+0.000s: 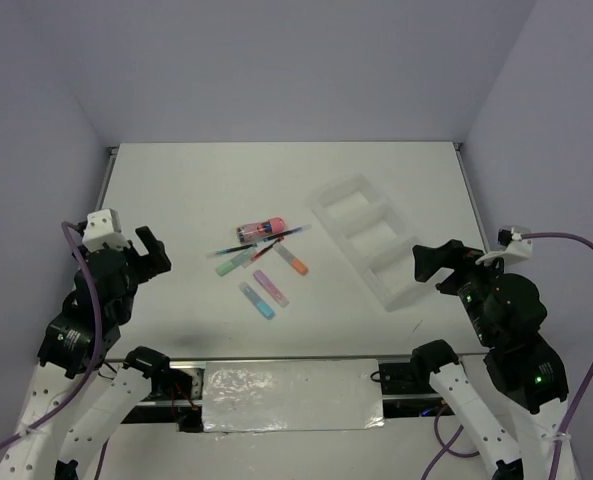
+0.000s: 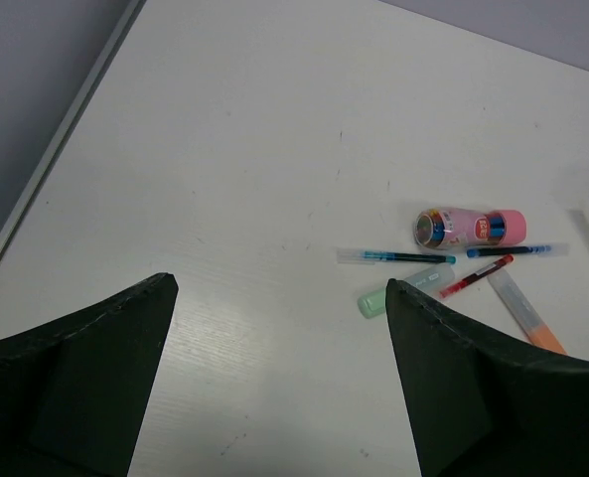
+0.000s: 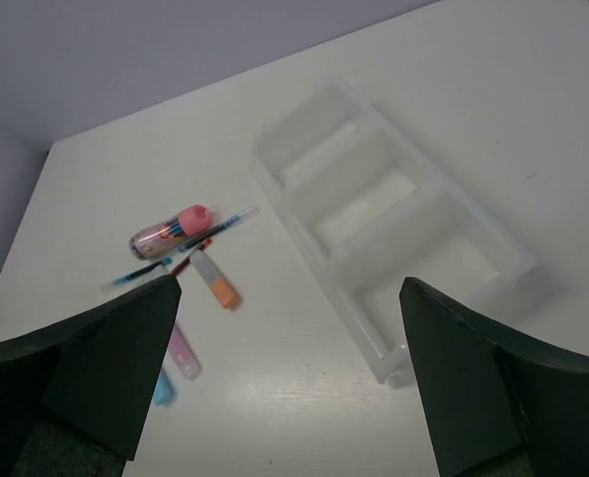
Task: Sort the stationery into containers
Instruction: Pick up the pen from the center of the board.
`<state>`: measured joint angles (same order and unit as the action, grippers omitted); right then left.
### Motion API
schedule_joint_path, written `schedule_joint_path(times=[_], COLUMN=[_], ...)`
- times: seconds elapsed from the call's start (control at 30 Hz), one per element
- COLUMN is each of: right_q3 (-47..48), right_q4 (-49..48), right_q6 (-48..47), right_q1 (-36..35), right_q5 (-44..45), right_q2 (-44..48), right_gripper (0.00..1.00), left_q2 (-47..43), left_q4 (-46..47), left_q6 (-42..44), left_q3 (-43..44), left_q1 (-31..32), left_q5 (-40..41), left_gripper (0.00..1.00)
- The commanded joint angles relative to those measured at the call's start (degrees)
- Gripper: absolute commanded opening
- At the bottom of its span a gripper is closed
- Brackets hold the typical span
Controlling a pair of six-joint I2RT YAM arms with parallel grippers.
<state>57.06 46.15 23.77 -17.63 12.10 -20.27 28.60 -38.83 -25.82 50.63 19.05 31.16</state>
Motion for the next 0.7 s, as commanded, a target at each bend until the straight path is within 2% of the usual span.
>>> schedule_joint_path(times=[0.0, 0.23, 0.33, 0.4, 0.43, 0.5, 0.57, 0.6, 0.67], right_q3=[1.6, -1.9, -5.4, -7.7, -7.7, -5.7, 2.4, 5.8, 17.8], right_q4=[3.0, -1.3, -7.7, -14.5, -18.3, -21.1, -19.9, -17.3, -13.3], right_q6=[2.2, 6.6, 11.4, 16.7, 18.7, 23.6, 26.9, 30.2, 34.7], right_q1=[0.1, 0.1, 0.2, -0.4, -4.2, -12.5, -22.8, -24.7, -26.8], right_q5=[4.0, 0.3, -5.3, -10.8, -10.6, 2.3, 12.9, 18.1, 20.5], right_q2=[-1.3, -0.5, -4.8, -14.1, -17.7, -30.1, -39.5, -49.8, -60.2], right_gripper=[1.0, 1.0, 1.0, 1.0, 1.0, 1.0, 1.0, 1.0, 1.0], left_q2=[0.1, -0.9, -1.3, -1.4, -1.4, -1.6, -1.9, -1.9, -1.4], left_q4=[2.4, 3.1, 3.3, 3.0, 2.8, 2.4, 2.5, 2.4, 2.3], left_q6=[0.0, 0.6, 0.7, 0.4, 0.1, -0.1, -0.3, -0.3, -0.3], left_q3=[0.5, 0.3, 0.2, 0.4, 0.5, 0.5, 0.2, 0.2, 0.3], left_q1=[-0.2, -0.1, -0.2, -0.2, -0.3, -0.7, -0.7, -0.8, -0.9], left_q5=[-0.5, -2.1, -2.0, -1.2, -0.8, 0.2, 0.6, 0.7, 0.9], left_gripper=[0.99, 0.99, 0.99, 0.99, 0.99, 0.99, 0.99, 0.99, 0.99])
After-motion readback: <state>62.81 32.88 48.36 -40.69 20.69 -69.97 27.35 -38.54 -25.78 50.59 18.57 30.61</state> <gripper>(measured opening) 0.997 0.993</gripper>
